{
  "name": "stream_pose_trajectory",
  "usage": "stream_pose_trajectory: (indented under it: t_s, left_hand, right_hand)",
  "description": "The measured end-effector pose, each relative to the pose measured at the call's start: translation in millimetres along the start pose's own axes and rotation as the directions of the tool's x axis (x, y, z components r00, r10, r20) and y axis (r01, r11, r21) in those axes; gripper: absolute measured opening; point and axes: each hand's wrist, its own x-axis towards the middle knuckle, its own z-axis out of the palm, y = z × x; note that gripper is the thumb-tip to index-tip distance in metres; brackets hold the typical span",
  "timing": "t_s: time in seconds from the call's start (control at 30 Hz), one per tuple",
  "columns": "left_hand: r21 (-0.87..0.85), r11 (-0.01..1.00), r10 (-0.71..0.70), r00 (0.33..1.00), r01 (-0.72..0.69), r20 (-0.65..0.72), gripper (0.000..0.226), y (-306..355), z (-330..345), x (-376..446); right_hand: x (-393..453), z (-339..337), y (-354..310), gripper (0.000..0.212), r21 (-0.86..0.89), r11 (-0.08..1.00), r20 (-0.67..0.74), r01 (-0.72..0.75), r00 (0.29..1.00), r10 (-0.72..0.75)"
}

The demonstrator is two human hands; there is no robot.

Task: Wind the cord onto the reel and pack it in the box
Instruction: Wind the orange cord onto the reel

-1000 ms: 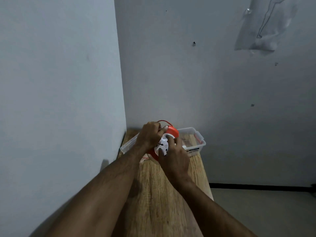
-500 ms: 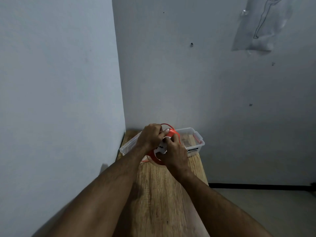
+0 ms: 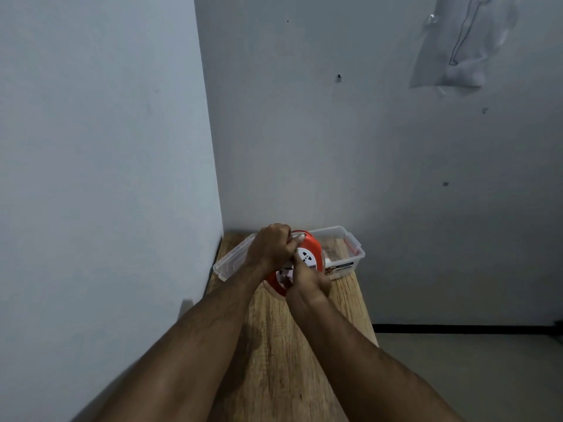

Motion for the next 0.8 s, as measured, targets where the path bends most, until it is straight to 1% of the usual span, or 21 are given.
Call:
stream_pose_trajectory:
  t_s: [0.03, 0.07, 0.1, 0.17, 0.2, 0.23, 0.27, 0.3, 0.33, 0.37, 0.4, 0.43, 0.47, 0.5, 0.57, 0.6, 0.63, 0.73, 0.8]
  left_hand:
    - [-0.003, 1.000, 0.001, 1.000, -0.001, 0.001, 0.045, -0.4, 0.6, -0.9]
    - [-0.008, 1.000, -0.003, 1.000, 0.003, -0.001, 0.045, -1.5, 1.0, -1.5]
    - [-0.010, 1.000, -0.011, 1.000, 0.011, -0.009, 0.045, -3.9, 0.8, -1.6]
    - [-0.014, 0.999, -0.040, 0.999, 0.039, -0.025, 0.044, -9.9, -1.4, -1.3]
    - [-0.020, 0.999, -0.048, 0.998, 0.047, -0.029, 0.045, -13.5, -2.3, -0.9]
    - [-0.032, 0.998, -0.050, 0.998, 0.049, -0.030, 0.046, -16.3, -2.5, -0.6]
    - [-0.039, 0.998, -0.052, 0.998, 0.051, -0.024, 0.047, -17.5, -3.0, -0.3]
    - [-0.040, 0.998, -0.047, 0.999, 0.047, -0.021, 0.047, -17.1, -3.8, 0.1]
    - [-0.039, 0.998, -0.044, 0.999, 0.044, -0.016, 0.047, -17.1, -4.2, 1.1]
    - [-0.039, 0.999, -0.038, 0.999, 0.037, -0.015, 0.046, -16.9, -5.1, 2.8]
    - [-0.043, 0.998, -0.036, 0.999, 0.035, -0.014, 0.046, -16.3, -5.7, 4.2]
    - [-0.047, 0.998, -0.032, 0.999, 0.031, -0.014, 0.046, -16.1, -5.7, 5.4]
    - [-0.050, 0.998, -0.031, 0.999, 0.030, -0.008, 0.046, -14.9, -5.5, 6.1]
    - [-0.049, 0.998, -0.026, 1.000, 0.026, 0.001, 0.047, -14.0, -5.0, 6.6]
    - [-0.041, 0.999, -0.013, 1.000, 0.014, 0.026, 0.049, -12.9, -3.4, 7.1]
    - [-0.038, 0.999, -0.008, 0.999, 0.009, 0.034, 0.051, -12.4, -2.5, 6.9]
    - [-0.041, 0.999, -0.006, 0.999, 0.007, 0.039, 0.053, -12.2, -1.6, 6.9]
    - [-0.080, 0.997, -0.019, 0.999, 0.022, 0.039, 0.047, -13.4, -3.7, 7.1]
    - [-0.089, 0.996, -0.018, 0.998, 0.023, 0.052, 0.045, -15.6, -5.5, 6.7]
  right_hand:
    - [-1.0, 0.4, -0.3, 0.054, 0.055, 0.997, 0.112, -0.049, 0.993, 0.043]
    - [-0.3, 1.4, -1.5, 0.058, 0.068, 0.995, 0.160, -0.072, 0.985, 0.060]
    - [1.7, 2.0, -3.9, 0.065, 0.061, 0.994, 0.139, -0.090, 0.987, 0.080]
    - [2.6, 2.4, -10.3, 0.081, -0.048, 0.995, -0.037, -0.090, 0.995, 0.088]
    - [2.5, 1.6, -10.8, 0.078, -0.129, 0.990, -0.072, -0.055, 0.996, 0.046]
    - [1.7, -1.7, -8.5, 0.066, -0.230, 0.973, -0.073, 0.020, 0.997, -0.038]
    - [1.5, -6.7, -4.0, 0.051, -0.330, 0.933, -0.045, 0.143, 0.985, -0.167]
    - [-2.4, -13.5, 1.4, 0.037, -0.438, 0.847, 0.009, 0.302, 0.943, -0.332]
    - [-5.9, -19.1, 6.5, 0.033, -0.556, 0.685, 0.100, 0.470, 0.857, -0.506]
    - [-9.8, -24.9, 9.5, 0.037, -0.659, 0.454, 0.220, 0.599, 0.731, -0.646]
    - [-8.2, -30.0, 12.3, 0.045, -0.709, 0.208, 0.353, 0.674, 0.595, -0.722]
    - [-6.5, -32.8, 13.2, 0.052, -0.719, 0.002, 0.475, 0.695, 0.493, -0.729]
    - [-4.9, -33.2, 13.8, 0.056, -0.711, -0.138, 0.559, 0.689, 0.436, -0.705]
    - [-5.2, -32.3, 13.1, 0.059, -0.707, -0.223, 0.607, 0.672, 0.414, -0.678]
    - [-1.4, -31.6, 12.7, 0.066, -0.687, -0.311, 0.655, 0.657, 0.374, -0.656]
    - [-0.4, -31.3, 11.9, 0.070, -0.672, -0.338, 0.674, 0.659, 0.353, -0.649]
    - [-0.3, -31.0, 9.9, 0.072, -0.664, -0.352, 0.687, 0.660, 0.353, -0.635]
    - [3.2, -33.0, 7.4, 0.069, -0.658, -0.373, 0.717, 0.654, 0.395, -0.574]
    - [3.2, -34.9, 6.8, 0.072, -0.648, -0.381, 0.736, 0.659, 0.412, -0.537]
